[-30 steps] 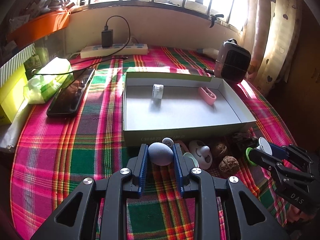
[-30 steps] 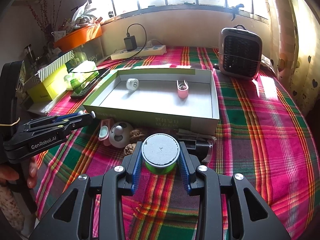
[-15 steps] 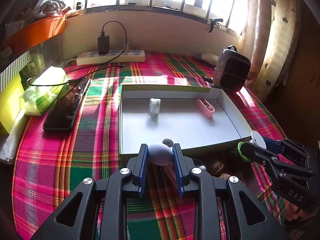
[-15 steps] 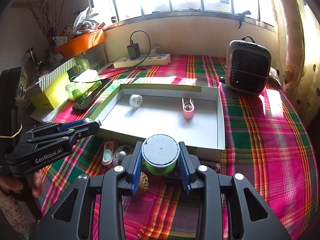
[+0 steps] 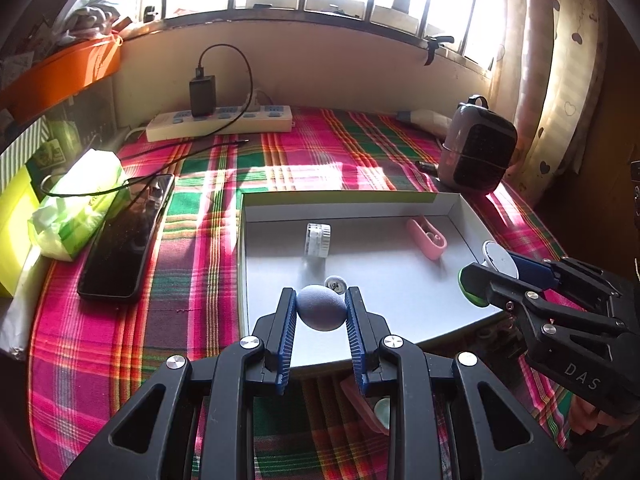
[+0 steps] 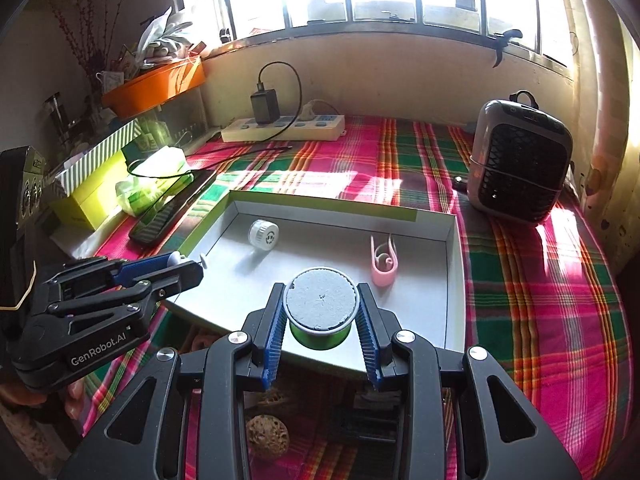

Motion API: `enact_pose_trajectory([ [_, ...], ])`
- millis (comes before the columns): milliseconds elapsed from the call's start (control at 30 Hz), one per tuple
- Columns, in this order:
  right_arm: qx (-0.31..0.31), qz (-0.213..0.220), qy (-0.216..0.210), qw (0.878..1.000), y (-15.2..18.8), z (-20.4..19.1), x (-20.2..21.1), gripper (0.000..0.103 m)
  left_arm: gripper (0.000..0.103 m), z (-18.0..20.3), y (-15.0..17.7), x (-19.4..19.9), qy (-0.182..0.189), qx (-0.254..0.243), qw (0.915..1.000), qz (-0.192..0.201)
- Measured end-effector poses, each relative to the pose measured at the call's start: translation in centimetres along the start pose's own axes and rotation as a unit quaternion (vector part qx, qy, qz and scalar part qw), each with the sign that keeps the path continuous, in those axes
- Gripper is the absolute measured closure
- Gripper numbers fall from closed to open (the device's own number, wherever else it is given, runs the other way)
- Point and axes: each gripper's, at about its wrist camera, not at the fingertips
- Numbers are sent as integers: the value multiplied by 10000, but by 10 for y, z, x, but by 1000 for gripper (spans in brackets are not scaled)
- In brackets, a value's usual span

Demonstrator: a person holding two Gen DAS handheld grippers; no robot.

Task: Organize objects
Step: 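Carry the blue egg with the left tool while the right tool carries the green spool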

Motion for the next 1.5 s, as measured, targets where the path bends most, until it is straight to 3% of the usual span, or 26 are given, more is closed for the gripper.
enact_pose_trajectory([
  [667, -21, -433, 78, 9990, -37, 12, -66, 68, 80, -12, -15, -45, -151, 64, 9995, -268],
  [1500, 102, -691, 87, 9975, -48, 7, -99, 68, 80, -8, -20, -59, -194, -27, 9993, -321],
])
Point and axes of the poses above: each gripper's, at about its wrist camera, not at the fingertips, and x roughly against the way its jaws point, z to its right, y to its underside, and after that the axes turned 1 degree about y, right-handed
